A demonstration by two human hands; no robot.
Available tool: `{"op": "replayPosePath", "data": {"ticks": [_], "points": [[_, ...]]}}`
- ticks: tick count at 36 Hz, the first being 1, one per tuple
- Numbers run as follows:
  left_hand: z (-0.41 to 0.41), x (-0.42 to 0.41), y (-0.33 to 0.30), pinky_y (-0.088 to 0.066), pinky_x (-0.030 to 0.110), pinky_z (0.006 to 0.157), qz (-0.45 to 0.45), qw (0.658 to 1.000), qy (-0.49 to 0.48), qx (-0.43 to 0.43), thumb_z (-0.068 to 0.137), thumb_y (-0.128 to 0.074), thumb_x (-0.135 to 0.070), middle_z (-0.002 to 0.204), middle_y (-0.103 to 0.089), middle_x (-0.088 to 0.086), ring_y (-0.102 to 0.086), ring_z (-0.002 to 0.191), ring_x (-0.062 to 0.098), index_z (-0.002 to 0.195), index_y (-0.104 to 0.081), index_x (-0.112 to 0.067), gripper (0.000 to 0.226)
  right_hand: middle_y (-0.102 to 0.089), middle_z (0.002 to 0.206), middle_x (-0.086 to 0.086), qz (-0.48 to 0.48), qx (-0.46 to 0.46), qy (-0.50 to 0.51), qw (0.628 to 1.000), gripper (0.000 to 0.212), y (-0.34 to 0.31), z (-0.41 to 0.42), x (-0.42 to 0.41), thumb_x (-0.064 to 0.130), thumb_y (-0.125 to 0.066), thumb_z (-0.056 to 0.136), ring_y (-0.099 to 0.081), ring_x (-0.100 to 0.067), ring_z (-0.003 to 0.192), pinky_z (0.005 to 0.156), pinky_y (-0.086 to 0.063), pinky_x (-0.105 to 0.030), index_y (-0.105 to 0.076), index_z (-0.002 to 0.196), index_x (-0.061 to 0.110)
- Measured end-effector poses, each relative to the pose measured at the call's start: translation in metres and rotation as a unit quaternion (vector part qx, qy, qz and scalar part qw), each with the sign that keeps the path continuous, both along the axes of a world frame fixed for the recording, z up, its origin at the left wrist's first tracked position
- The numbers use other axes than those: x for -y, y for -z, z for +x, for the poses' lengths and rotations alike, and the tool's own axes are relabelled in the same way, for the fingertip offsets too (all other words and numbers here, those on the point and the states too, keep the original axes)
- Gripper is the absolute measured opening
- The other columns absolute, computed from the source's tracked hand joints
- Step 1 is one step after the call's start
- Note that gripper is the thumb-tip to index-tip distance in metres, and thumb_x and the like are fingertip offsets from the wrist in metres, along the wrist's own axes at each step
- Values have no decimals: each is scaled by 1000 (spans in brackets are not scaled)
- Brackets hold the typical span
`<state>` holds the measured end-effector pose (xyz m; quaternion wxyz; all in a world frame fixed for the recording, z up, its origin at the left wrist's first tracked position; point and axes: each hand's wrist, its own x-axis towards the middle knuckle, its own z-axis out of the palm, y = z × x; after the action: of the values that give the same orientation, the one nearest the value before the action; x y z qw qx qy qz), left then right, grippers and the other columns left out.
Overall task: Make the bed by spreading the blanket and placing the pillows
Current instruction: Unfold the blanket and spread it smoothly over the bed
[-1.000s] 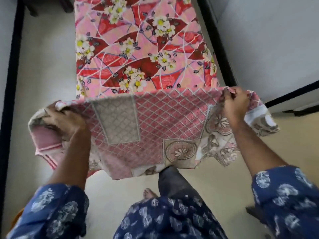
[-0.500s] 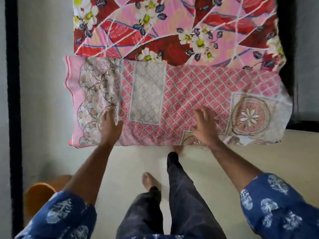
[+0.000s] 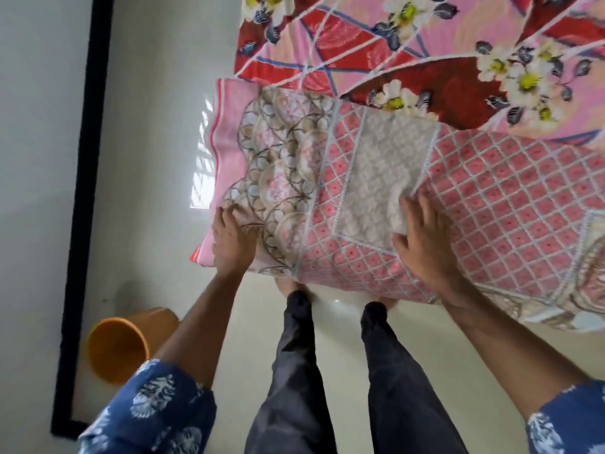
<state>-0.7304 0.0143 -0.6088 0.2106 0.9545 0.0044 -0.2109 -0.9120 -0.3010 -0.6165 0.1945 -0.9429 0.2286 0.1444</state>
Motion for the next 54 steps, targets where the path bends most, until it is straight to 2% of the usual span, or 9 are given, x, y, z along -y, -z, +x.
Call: {"op": "replayPosePath", "data": {"ticks": [8,15,19,23,29,33,41,49,54], "points": [[34,-69,19,-39,39,112,-141,965,-170,-143,95,-61,-39,149,-45,13,-48,134,27,151,-29,-11,71,-21,163,-26,-33,-37,-47,998,76,6,66,-83,25,-70,88,-17,-47,151,113,-22,-75,-36,155,13],[53,-112,31,-53,39,95,-257,928,-142,-228,90,-65,-45,113,-62,1,-61,109,21,136,-48,-12,59,-24,162,-26,-61,-34,-117,991,74,6,119,-129,19,-62,84,-22,-46,149,115,-27,-68,-37,153,5],[66,-127,46,-55,45,82,-245,948,-62,-194,88,-76,-33,95,-70,12,-65,88,20,123,-62,-9,44,-30,158,-27,-80,-27,-115,990,78,11,147,-150,14,-69,78,-24,-47,147,118,-24,-65,-38,147,-3],[68,-149,63,-47,38,97,-152,967,3,-206,72,-76,-67,116,-54,7,-49,112,20,121,-62,-21,69,-32,156,-28,-100,-36,-80,991,80,15,158,-167,13,-69,77,-29,-47,144,118,-25,-63,-35,147,-5],[60,-167,76,-43,40,96,-118,954,40,-272,67,-80,-65,117,-43,0,-40,112,19,112,-52,-27,65,-26,160,-22,-57,15,-65,996,79,6,159,-187,-3,-63,78,-27,-43,145,119,-25,-57,-32,151,-2],[51,-176,77,-35,37,79,-60,977,42,-202,70,-82,-58,114,-51,4,-45,102,21,110,-53,-19,63,-24,162,-17,-24,35,-163,986,78,-3,162,-212,-3,-64,80,-25,-37,148,118,-30,-59,-36,151,11],[20,-201,64,-34,46,95,-36,999,31,-5,79,-78,-42,120,-52,0,-45,111,25,90,-64,-23,26,-39,152,-9,-27,29,-302,952,69,-9,186,-280,5,-60,78,-34,-26,140,115,-31,-51,-47,143,19],[-21,-202,40,-35,41,88,-82,993,53,62,85,-70,-33,82,-60,-9,-57,83,19,85,-54,-22,20,-58,89,6,98,-14,-235,967,12,-16,208,-316,26,-61,98,-56,-13,80,63,-46,-29,-52,103,18],[-48,-191,35,-32,29,56,-193,981,12,27,89,-65,-27,79,-61,-4,-47,63,16,91,-53,-15,17,-71,70,4,151,-141,-86,975,48,-10,189,-319,70,-47,92,-69,-20,67,70,-58,-39,-59,84,24]]}}
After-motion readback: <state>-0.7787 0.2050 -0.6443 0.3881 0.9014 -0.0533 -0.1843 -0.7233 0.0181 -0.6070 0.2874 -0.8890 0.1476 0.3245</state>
